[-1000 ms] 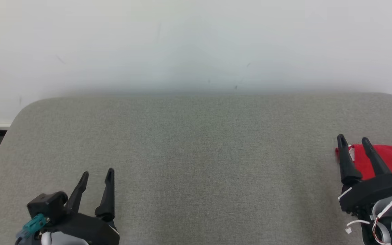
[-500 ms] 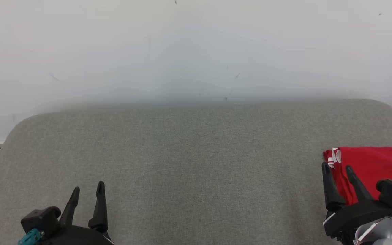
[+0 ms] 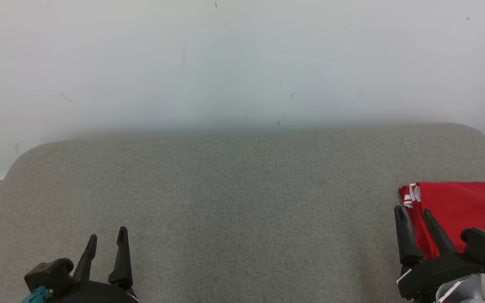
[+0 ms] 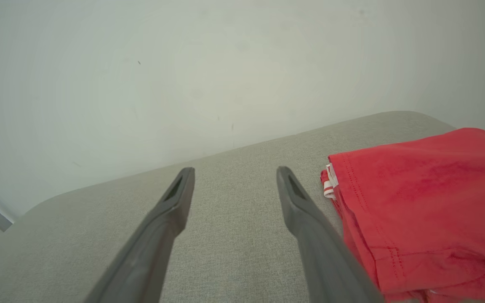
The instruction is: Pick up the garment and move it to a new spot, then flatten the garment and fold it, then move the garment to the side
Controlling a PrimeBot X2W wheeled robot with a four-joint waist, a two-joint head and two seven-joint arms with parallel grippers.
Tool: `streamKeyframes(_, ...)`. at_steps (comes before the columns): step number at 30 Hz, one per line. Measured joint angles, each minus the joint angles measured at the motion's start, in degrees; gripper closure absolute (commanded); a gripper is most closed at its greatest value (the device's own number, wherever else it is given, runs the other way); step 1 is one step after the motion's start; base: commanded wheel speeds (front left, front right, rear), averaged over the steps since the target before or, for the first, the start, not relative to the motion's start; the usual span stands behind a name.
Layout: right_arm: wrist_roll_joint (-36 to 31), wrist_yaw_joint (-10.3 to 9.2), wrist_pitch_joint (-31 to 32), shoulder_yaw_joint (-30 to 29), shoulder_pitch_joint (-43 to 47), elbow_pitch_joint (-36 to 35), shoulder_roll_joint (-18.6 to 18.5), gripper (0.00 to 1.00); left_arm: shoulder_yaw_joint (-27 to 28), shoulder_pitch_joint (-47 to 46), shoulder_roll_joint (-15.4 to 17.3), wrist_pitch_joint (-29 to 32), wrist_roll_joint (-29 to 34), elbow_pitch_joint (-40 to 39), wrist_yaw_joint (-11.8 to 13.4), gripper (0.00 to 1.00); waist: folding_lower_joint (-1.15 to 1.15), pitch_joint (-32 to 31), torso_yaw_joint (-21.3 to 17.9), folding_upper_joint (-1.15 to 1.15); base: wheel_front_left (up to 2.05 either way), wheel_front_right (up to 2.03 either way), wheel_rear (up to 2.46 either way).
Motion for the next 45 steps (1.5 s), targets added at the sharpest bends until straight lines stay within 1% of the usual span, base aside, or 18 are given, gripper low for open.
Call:
streamKeyframes(9,0.0,0.49,-0.78,-0.01,-0.04,0.67,-0.03,0.0,-0.04,0.0,-0.12,0.02,0.29,0.35,0.0,0.0,0.0,0.17,0.09,0.0,0.0,0.0,0.0)
streamKeyframes(10,0.01,0.49,-0.87,0.01,-0.01,0.85,0.01,1.0,-0.08,0.02,-0.16,0.02,0.31,0.55,0.0,1.0,0.0,0.19,0.13,0.0,0.0,0.0,0.0)
streamKeyframes(16,0.07,0.48,-0.41,0.35,3.16,4.43,1.07,1.0,-0.29,2.96,-0.81,0.27,-0.09,3.99,-0.07,1.0,0.0,0.2,0.12,0.0,0.0,0.0,0.0)
streamKeyframes(20,1.6,0.49,-0.03,0.07,3.1,4.66,1.19,1.0,0.23,3.2,-1.03,0.76,-1.47,4.21,-0.15,1.0,0.0,0.34,0.18,0.0,0.0,0.0,0.0)
streamKeyframes(22,2.74,0.51,0.12,-0.16,3.1,4.77,1.23,1.0,0.52,3.19,-1.08,0.83,-2.38,4.27,-0.65,1.0,0.0,0.48,0.23,0.0,0.0,0.0,0.0)
streamKeyframes(24,4.39,0.58,0.35,-0.3,3.09,4.82,1.27,1.0,0.88,3.17,-1.21,1.33,-4.46,4.38,-0.81,1.0,0.0,0.63,0.29,0.0,0.0,0.0,0.0)
streamKeyframes(28,6.32,0.92,0.58,-0.47,3.03,5.25,1.38,1.0,1.58,3.13,-1.43,1.63,-6.01,4.63,-1.19,1.0,0.0,0.81,0.36,0.0,0.0,0.0,0.0)
streamKeyframes(35,11.17,1.14,1.14,-1.01,2.12,5.91,1.52,1.0,2.75,2.99,-1.71,2.37,-11.38,4.87,-2.19,1.0,0.0,1.19,0.51,0.0,0.0,0.0,0.0)
streamKeyframes(37,12.58,1.53,1.37,-1.15,1.83,5.9,1.55,1.0,3.22,2.98,-1.72,2.78,-12.48,4.94,-2.65,1.0,0.0,1.3,0.56,0.0,0.0,0.0,0.0)
streamKeyframes(45,17.9,2.02,2.14,-1.59,1.74,6.26,1.77,1.0,4.58,2.03,-1.91,3.57,-18.22,5.21,-3.67,1.0,0.0,1.74,0.72,0.0,0.0,0.0,0.0)
